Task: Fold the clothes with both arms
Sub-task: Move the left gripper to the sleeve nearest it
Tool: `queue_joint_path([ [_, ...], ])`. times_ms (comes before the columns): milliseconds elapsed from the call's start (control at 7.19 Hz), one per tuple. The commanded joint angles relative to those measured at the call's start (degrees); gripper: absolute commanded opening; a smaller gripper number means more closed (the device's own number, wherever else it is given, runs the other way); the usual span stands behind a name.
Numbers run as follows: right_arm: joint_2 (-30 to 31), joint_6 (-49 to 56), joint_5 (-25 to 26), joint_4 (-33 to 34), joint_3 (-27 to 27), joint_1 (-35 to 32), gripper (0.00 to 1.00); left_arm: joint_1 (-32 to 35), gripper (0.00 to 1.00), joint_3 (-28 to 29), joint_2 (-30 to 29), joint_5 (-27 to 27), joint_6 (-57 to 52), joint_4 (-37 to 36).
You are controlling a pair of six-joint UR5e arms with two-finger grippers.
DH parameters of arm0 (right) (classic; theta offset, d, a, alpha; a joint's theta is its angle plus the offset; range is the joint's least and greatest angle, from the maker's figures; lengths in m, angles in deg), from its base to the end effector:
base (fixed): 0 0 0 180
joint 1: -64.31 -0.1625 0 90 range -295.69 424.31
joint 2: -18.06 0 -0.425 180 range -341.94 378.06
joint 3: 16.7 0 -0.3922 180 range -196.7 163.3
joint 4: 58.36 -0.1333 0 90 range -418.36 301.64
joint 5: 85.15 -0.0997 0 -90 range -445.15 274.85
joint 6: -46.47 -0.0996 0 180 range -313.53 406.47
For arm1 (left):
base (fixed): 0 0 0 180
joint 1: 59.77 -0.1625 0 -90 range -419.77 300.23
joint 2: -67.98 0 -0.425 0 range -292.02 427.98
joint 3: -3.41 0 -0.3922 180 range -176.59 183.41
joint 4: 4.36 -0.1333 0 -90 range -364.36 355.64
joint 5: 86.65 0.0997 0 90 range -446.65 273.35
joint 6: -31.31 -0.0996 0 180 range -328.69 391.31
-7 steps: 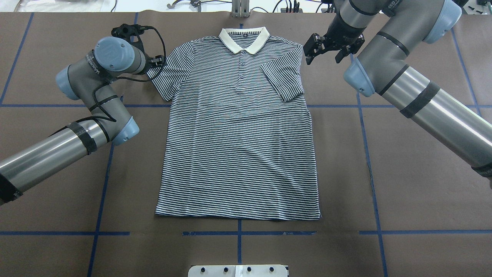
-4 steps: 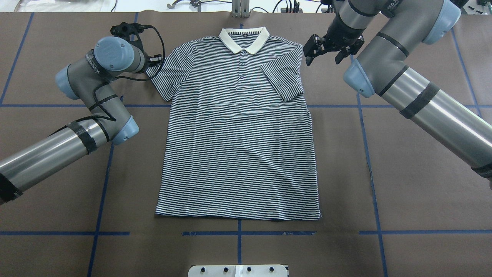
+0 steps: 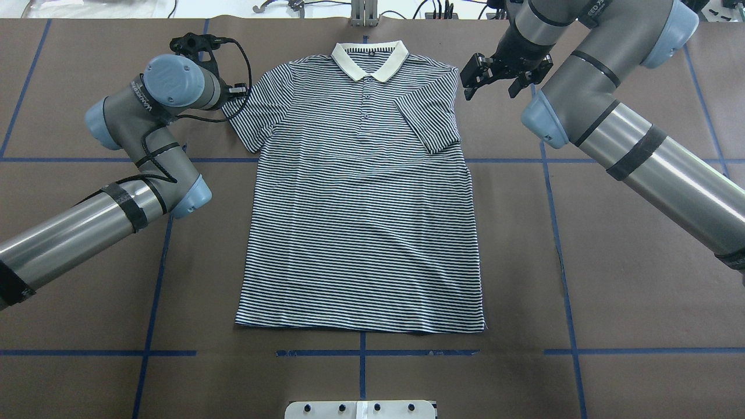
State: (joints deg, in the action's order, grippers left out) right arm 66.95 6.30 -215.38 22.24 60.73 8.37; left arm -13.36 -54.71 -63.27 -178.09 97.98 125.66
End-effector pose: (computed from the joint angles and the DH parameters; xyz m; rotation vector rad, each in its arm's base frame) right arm -0.3625 -0.6594 0.2940 0.0979 -0.9202 -0.1334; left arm 0.4621 -0.6752 0.4073 0.4764 0.7251 -0.3666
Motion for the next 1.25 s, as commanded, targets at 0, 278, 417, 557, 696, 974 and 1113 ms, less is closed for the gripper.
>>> queue_joint_path([
  [0,0.1,0.0,0.1,0.0,-0.1,0.0,1.00,0.0,0.00,-0.3,-0.1,-0.4,-0.7,-0.2],
  [278,0.2,0.1,0.1,-0.1,-0.1,0.0,1.00,0.4,0.00,-2.4,-0.1,-2.8,-1.7,-2.0],
  [417,0.2,0.1,0.2,-0.1,-0.1,-0.1,1.00,1.9,0.00,-7.8,-0.1,-7.1,-1.8,-6.7],
  [557,0.2,0.1,0.2,-0.1,-0.1,-0.1,1.00,2.1,0.00,-13.7,-1.6,-8.5,-1.5,-14.4],
  [696,0.2,0.1,0.2,-0.2,-0.1,-0.1,1.00,2.0,0.00,-13.9,-6.8,-9.2,1.6,-19.3],
  [974,0.2,-0.1,0.2,-0.4,0.0,0.0,1.00,-0.7,0.00,-4.1,-15.9,-9.5,9.2,-17.7],
  [1113,0.2,-0.1,0.2,-0.4,0.0,0.0,1.00,-1.8,0.00,0.9,-16.8,-9.4,10.8,-11.1],
])
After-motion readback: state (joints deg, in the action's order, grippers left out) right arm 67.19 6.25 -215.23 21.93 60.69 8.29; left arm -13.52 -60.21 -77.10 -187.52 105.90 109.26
